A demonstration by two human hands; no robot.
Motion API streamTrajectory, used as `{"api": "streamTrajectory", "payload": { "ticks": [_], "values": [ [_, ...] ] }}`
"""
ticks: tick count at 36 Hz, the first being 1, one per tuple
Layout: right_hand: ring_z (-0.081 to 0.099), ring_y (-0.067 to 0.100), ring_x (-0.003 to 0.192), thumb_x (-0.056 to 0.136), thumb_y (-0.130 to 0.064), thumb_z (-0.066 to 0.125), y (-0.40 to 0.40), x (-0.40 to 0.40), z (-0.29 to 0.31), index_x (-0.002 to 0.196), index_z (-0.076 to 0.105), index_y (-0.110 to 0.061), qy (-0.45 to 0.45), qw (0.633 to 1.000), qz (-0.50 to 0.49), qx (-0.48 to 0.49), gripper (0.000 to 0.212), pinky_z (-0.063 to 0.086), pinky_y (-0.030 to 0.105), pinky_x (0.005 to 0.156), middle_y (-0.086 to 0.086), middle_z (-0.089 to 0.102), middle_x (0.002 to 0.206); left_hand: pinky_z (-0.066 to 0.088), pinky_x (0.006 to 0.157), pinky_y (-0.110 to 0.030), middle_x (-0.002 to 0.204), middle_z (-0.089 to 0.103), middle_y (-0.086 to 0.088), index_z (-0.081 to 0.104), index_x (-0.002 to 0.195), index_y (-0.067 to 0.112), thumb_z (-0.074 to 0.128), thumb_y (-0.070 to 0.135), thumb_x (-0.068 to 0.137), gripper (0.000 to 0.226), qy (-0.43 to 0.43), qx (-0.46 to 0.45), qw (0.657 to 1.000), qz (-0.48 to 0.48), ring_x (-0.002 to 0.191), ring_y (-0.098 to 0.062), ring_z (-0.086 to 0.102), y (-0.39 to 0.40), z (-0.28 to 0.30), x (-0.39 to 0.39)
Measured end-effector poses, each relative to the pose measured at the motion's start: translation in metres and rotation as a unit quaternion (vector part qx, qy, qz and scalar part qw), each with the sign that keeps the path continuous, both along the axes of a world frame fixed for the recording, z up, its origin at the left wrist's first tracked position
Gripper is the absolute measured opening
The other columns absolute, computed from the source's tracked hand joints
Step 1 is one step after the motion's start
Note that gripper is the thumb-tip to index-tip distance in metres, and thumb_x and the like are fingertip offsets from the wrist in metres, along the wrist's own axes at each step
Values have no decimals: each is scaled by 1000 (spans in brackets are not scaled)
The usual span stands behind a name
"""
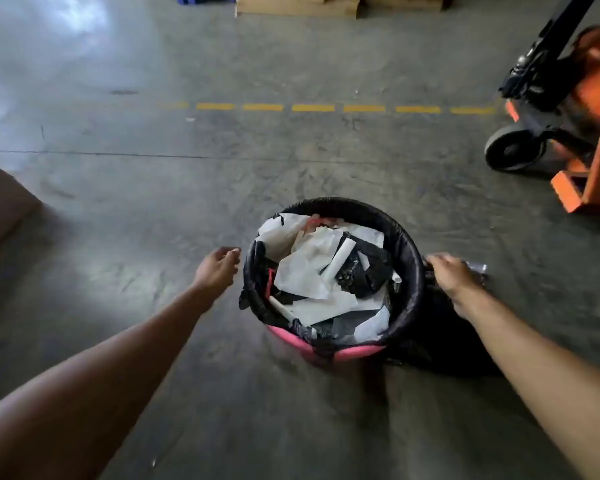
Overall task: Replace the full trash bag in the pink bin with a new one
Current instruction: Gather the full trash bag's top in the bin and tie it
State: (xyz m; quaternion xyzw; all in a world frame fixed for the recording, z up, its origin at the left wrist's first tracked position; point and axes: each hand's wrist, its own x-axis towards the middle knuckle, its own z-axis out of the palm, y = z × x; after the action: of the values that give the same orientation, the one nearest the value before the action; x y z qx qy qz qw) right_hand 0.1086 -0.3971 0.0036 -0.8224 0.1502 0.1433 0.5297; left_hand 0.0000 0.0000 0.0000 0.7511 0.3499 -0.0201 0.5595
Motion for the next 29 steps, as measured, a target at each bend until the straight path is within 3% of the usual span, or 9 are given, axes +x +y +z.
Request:
{"api": "streamTrajectory", "payload": {
  "ticks": [4,5,6,7,10,13,17,23,29],
  "values": [
    [54,18,54,94,-45,55,10,44,-19,68,64,-20,97,988,36,113,37,44,28,57,-1,62,56,49,81,-34,113,69,-6,70,113,20,42,63,97,54,45,-167,984,-34,95,-23,64,4,-12,35],
    [51,24,53,88,-52,61,8,57,-29,63,61,-19,106,985,63,123,42,49,35,63,5,58,55,52,84,-35,117,71,-12,71,116,16,37,70,95,67,41,-215,973,-77,98,-27,67,3,-12,41],
    [50,30,59,83,-54,66,10,68,-37,66,61,-17,111,982,77,129,41,18,46,83,12,58,62,57,84,-35,116,73,-18,72,118,11,32,74,94,77,41,-246,962,-115,97,-30,71,-1,-10,43],
    [54,36,67,84,-51,64,13,68,-39,75,66,-15,116,977,109,142,38,39,78,93,21,60,72,60,81,-34,115,74,-22,71,120,7,31,75,94,83,27,-277,951,-139,96,-31,74,-4,-11,46],
    [64,39,90,98,-39,40,33,62,-20,103,69,5,119,971,159,131,52,55,45,86,27,69,98,61,81,-36,119,73,-21,68,124,7,41,72,94,76,1,-282,947,-153,99,-31,74,-16,-9,51],
    [62,45,109,91,-53,43,35,69,-21,125,64,6,104,979,125,125,71,49,51,99,29,66,120,61,76,-36,108,77,-16,71,116,9,44,66,96,66,-13,-240,960,-143,89,-28,76,-19,-9,45],
    [73,39,93,76,-58,57,38,65,-17,106,76,-5,90,987,113,67,63,58,53,90,22,76,103,51,104,-57,121,74,-17,71,120,22,55,74,85,64,21,-158,979,-131,111,-38,71,-9,-9,28],
    [71,38,82,72,-51,62,42,66,-20,104,75,-3,67,987,132,66,60,58,47,79,23,74,96,44,53,-24,85,58,-6,63,87,20,52,48,99,33,-37,-34,998,-48,65,-17,55,-17,-5,31],
    [55,22,48,92,-40,48,45,61,14,69,61,-10,99,982,158,6,40,45,24,52,9,62,57,48,52,-28,73,61,-9,68,90,10,72,51,71,45,44,-145,987,-59,57,-24,61,-18,8,42]
  ]
}}
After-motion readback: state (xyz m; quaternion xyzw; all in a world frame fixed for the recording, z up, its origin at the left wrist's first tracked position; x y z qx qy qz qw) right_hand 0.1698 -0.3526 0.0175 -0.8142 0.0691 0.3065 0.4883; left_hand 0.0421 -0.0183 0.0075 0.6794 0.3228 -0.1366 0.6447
